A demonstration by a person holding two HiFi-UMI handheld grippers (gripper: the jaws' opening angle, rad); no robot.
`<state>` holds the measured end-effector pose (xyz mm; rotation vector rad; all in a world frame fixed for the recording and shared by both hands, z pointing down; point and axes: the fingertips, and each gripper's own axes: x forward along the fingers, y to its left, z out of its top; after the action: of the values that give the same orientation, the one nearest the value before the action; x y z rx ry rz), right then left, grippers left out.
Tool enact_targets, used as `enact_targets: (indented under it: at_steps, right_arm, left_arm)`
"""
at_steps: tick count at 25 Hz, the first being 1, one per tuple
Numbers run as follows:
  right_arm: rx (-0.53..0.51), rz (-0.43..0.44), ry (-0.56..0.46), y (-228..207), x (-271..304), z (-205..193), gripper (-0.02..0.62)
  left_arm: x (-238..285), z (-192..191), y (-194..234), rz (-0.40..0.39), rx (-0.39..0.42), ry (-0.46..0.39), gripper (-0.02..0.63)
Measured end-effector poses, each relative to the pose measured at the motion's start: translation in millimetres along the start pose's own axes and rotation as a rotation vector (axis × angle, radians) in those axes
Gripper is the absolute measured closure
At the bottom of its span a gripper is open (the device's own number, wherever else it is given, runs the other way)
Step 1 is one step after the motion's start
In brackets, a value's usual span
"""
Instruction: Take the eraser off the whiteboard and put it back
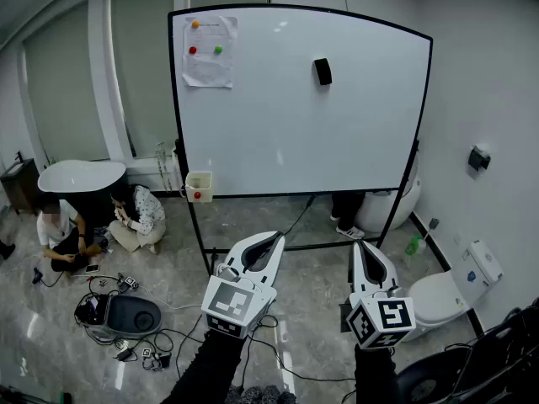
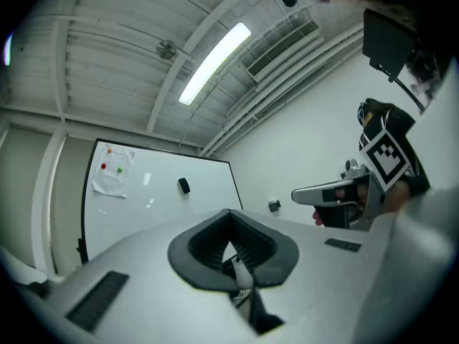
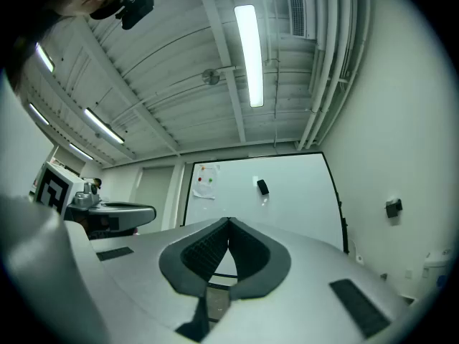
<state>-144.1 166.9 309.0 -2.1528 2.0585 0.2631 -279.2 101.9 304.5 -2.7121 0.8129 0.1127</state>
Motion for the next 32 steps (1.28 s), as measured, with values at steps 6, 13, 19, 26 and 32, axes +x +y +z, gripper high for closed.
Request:
enact_targets:
  at_steps: [6, 13, 19, 26, 32]
  right_arm:
    - [0.012, 0.035, -0.007, 6, 25, 14, 0.586]
    - [-0.015, 0.039, 0.000, 2, 63, 13, 0.587]
    - [-0.049, 0.022, 0.014, -10, 117, 1, 0.587]
    - [-0.052, 0.002, -0.023, -19, 180, 0, 0.586]
    - [-0.033, -0.012, -0.005, -27, 212, -21, 0.586]
  left_arm:
    - [23, 16, 14, -0.022, -0.044, 0.009, 0.600]
    - [57, 1, 42, -0.051, -0.066, 0.018, 0.600]
    - [102, -15, 79, -0.078, -0.110, -0.013, 0.600]
    - [149, -26, 128, -0.098, -0.099, -0.027, 0.600]
    - [171, -47, 153, -0.087, -0.105, -0.008, 0.600]
